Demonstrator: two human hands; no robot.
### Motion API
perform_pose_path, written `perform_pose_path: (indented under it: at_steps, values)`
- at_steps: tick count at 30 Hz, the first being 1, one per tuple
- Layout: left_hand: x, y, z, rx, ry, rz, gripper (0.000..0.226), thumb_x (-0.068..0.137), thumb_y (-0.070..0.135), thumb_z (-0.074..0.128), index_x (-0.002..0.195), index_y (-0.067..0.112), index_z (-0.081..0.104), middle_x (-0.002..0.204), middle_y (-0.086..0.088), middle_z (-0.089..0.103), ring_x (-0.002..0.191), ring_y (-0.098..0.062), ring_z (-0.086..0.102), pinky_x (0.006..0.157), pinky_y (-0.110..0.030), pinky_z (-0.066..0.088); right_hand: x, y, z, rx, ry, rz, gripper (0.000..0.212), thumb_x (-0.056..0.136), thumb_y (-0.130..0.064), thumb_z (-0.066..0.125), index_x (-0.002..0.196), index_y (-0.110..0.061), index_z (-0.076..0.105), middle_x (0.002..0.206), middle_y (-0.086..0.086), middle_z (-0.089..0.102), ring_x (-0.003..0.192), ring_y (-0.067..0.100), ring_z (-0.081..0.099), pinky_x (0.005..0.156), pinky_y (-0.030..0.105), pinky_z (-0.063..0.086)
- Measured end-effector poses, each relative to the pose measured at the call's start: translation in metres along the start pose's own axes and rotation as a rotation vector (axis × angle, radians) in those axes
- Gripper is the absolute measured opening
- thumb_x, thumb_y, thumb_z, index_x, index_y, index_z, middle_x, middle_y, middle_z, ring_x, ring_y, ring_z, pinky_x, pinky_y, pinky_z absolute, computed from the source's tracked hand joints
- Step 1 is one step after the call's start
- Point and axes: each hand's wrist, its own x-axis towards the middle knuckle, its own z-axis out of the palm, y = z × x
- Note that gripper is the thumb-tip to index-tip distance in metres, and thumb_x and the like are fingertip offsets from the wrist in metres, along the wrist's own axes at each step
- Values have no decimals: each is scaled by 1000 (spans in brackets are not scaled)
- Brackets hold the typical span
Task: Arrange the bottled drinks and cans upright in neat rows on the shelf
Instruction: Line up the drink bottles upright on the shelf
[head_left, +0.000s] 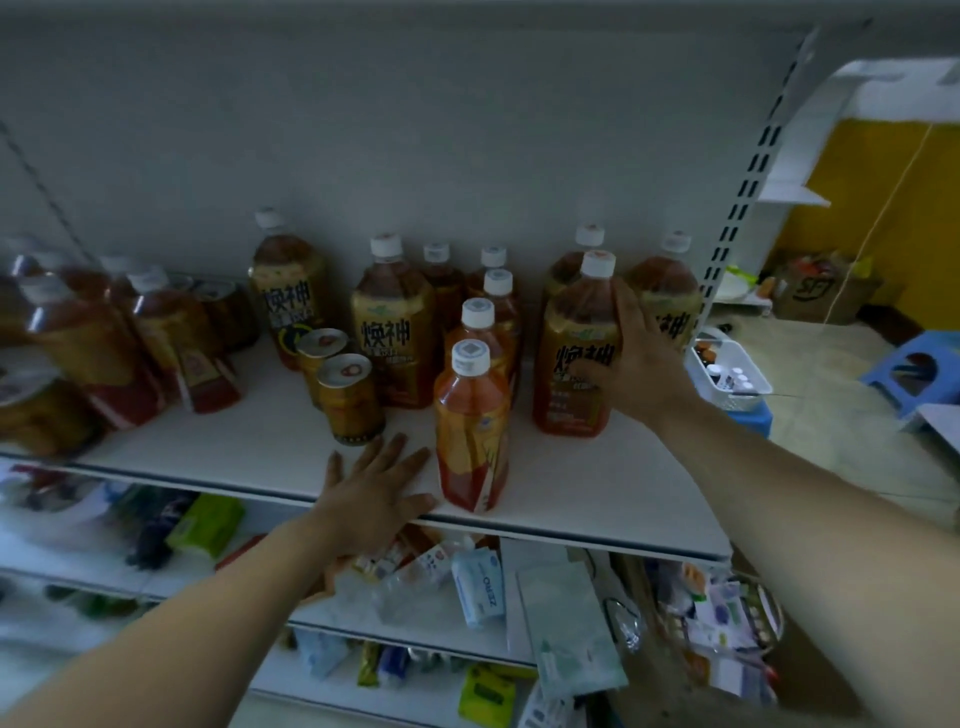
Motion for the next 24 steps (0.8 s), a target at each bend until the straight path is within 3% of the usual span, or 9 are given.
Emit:
perform_pose_path:
  at_steps: [4, 6, 8, 10, 12, 15, 19, 21, 24]
  values:
    - [-13, -10, -24, -162, 18, 34, 63, 93, 53, 44, 149, 35, 21, 160, 6, 10, 146, -16, 11, 118, -40, 10, 0, -10, 0, -16, -46, 93, 106, 75, -35, 78, 154, -20, 10, 157, 9, 22, 138, 33, 32, 108, 44, 33]
    - [-21, -22, -38, -337, 82, 23, 54, 93, 43, 52, 143, 28, 38, 154, 1, 30, 140, -19, 30, 112, -31, 22, 0, -25, -2, 25, 25, 144, 101, 66, -48, 74, 149, -21, 24, 149, 11, 34, 134, 33, 37, 106, 44, 37]
    - [-24, -42, -53, -487, 154, 45, 40, 92, 34, 58, 130, 24, 55, 141, -1, 48, 128, -19, 45, 105, -27, 32, 3, -48, -7, 78, 137, 156, 84, 70, -53, 71, 138, -14, 40, 137, 12, 44, 127, 31, 42, 101, 39, 38]
    - [-23, -65, -69, -476, 214, 93, 20, 91, 29, 59, 110, 27, 66, 123, -1, 62, 113, -17, 55, 96, -27, 40, 7, -77, -12, 70, 201, 141, 78, 79, -49, 68, 140, -11, 38, 140, 13, 41, 132, 31, 36, 104, 38, 32]
    - [-21, -88, -84, -402, 274, 121, 13, 92, 29, 57, 97, 32, 68, 108, 5, 67, 103, -15, 60, 91, -31, 45, 10, -109, -16, -16, 253, 90, 84, 83, -50, 64, 149, -13, 27, 151, 12, 30, 139, 29, 26, 112, 41, 25]
    - [-15, -116, -102, -433, 347, 162, 12, 91, 26, 57, 89, 31, 68, 93, 11, 64, 92, -11, 59, 82, -27, 42, 6, -154, -9, -78, 273, 35, 81, 86, -50, 61, 150, -13, 27, 154, 11, 28, 142, 26, 22, 114, 40, 22]
    - [27, -152, -110, -495, 305, 270, 11, 87, 23, 61, 97, 20, 66, 97, -3, 66, 94, -22, 63, 85, -37, 50, -10, -216, 28, -86, 153, -61, 68, 88, -47, 62, 144, -17, 39, 147, 4, 38, 137, 21, 30, 108, 28, 25]
    - [55, -162, -110, -469, 302, 302, 33, 84, 30, 63, 116, 20, 59, 116, -10, 60, 108, -30, 58, 92, -41, 49, -11, -234, 59, -77, 29, -63, 65, 87, -47, 62, 142, -20, 40, 144, 2, 41, 134, 19, 35, 104, 26, 28]
    - [91, -167, -106, -211, 248, 275, 77, 86, 40, 61, 150, 23, 21, 151, -15, 22, 137, -37, 28, 112, -41, 30, -10, -242, 117, -46, -153, 93, 69, 87, -47, 62, 146, -24, 34, 147, 4, 40, 134, 24, 38, 103, 32, 35]
